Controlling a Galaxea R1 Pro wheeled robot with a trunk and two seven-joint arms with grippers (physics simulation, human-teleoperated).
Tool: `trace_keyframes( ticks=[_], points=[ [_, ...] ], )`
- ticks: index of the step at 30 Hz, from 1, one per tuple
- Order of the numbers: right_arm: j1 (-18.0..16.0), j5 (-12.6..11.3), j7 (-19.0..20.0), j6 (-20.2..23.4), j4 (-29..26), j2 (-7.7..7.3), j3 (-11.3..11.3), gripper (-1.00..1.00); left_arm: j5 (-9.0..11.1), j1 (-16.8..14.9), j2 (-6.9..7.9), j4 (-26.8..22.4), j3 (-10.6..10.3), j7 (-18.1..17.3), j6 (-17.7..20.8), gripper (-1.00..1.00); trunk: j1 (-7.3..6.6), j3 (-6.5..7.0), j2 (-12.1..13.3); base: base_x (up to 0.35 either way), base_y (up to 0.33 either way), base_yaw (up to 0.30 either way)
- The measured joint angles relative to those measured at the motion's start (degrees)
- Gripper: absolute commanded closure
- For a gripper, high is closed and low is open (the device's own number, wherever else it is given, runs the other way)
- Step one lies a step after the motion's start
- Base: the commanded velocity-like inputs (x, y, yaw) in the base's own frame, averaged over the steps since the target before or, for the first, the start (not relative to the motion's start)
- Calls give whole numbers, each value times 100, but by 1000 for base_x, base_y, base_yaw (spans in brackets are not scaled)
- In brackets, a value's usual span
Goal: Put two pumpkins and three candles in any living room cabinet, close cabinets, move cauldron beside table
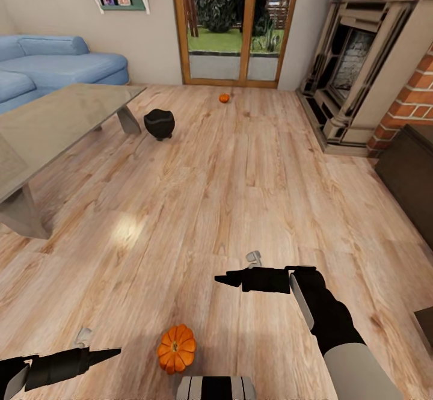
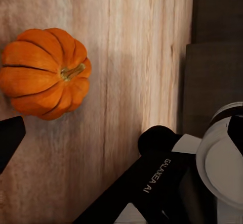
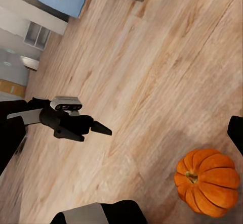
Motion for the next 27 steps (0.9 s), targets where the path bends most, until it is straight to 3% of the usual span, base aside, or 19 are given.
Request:
trace_keyframes(
  ticks=[18,23,27],
  points=[
    [0,13,-9,0,-10,0,0,-100,1,-45,-31,101,13,76,35,-100,46,-399,-24,0,0,0],
    [0,12,-10,0,7,5,0,-100,-7,-452,-25,81,36,104,86,-100,59,-509,-31,0,0,0],
    [0,12,-11,0,15,5,0,-100,-16,-1159,-29,71,41,101,577,-100,69,-598,-36,0,0,0]
  ],
)
